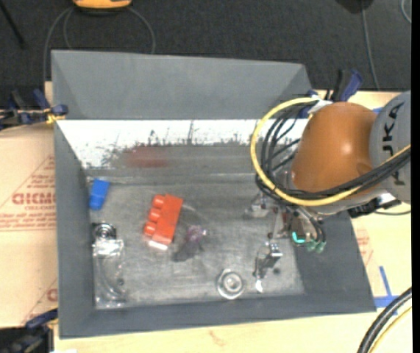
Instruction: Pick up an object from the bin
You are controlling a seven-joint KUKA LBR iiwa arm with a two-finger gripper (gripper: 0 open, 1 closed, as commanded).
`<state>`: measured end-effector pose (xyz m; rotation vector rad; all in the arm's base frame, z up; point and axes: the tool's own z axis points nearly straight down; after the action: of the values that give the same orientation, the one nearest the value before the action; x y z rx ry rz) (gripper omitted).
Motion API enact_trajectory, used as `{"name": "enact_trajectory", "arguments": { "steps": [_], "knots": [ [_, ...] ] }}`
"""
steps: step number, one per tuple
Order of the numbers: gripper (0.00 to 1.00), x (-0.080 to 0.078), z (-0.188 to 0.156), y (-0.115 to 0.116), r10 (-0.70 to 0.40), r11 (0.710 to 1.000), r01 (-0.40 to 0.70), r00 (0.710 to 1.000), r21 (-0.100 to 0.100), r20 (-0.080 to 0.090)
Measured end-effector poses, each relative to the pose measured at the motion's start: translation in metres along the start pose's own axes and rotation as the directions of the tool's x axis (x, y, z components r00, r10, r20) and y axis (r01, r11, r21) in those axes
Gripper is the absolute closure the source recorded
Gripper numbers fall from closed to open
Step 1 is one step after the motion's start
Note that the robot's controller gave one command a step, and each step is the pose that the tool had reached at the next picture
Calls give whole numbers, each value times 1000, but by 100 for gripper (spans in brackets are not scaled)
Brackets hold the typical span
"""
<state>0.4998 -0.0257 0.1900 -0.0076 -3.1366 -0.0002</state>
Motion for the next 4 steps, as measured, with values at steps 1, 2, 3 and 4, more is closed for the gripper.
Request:
{"name": "enact_trajectory", "arguments": {
  "steps": [1, 2, 3, 4],
  "knots": [
    [0, -38, 115, 44, -23, 1000, 23, 1000, -2, 12],
    [0, -59, 111, 77, 71, 997, -71, 997, -3, 11],
    [0, -83, 113, 131, -101, 995, 101, 995, 3, 18],
    [0, -103, 114, 146, 116, 993, -116, 993, -5, 11]
  ]
}}
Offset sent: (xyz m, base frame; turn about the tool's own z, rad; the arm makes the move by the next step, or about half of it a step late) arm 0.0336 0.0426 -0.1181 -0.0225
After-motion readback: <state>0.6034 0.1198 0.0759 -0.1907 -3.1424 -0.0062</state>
